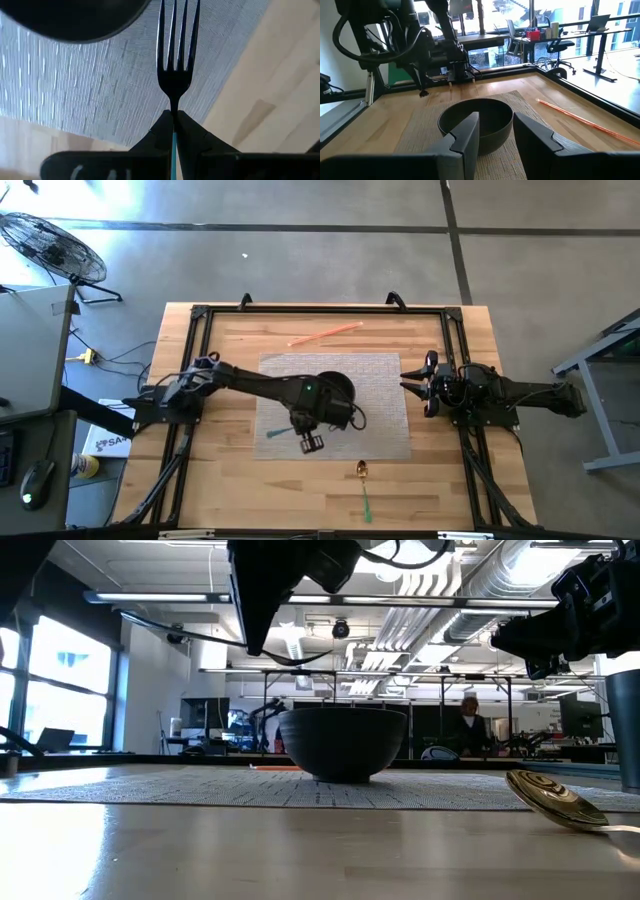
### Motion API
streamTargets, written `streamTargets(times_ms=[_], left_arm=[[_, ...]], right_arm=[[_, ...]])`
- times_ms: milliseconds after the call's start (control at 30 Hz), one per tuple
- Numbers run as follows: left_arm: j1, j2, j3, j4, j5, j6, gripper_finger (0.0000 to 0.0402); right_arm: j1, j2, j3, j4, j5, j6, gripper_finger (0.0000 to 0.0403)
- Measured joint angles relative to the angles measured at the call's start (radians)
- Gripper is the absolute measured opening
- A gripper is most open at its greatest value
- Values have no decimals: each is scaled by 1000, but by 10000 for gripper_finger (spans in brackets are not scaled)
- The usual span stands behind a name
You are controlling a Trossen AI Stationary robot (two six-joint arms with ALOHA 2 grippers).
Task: Pick & Place Utensil
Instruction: Put the blue fork into the black bowl
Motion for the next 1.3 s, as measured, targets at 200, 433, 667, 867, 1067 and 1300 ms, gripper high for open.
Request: streamTargets(times_ms=[200, 433, 667, 867, 1067, 1300], left_arm=[[77, 0, 0, 0, 18, 124, 3], [189, 0, 1, 67, 27, 242, 3], [270, 11, 11, 103, 62, 363, 3], [310, 19, 44, 120, 110, 413, 3], [339, 19, 90, 158, 130, 466, 3], [336, 56, 89, 182, 164, 506, 3]], right_arm=[[0, 0, 0, 0, 0, 0, 114], [0, 0, 0, 0, 0, 0, 114], [0, 0, 0, 0, 0, 0, 114], [0, 0, 0, 0, 0, 0, 114], [0, 0, 0, 0, 0, 0, 114], [0, 0, 0, 0, 0, 0, 114]])
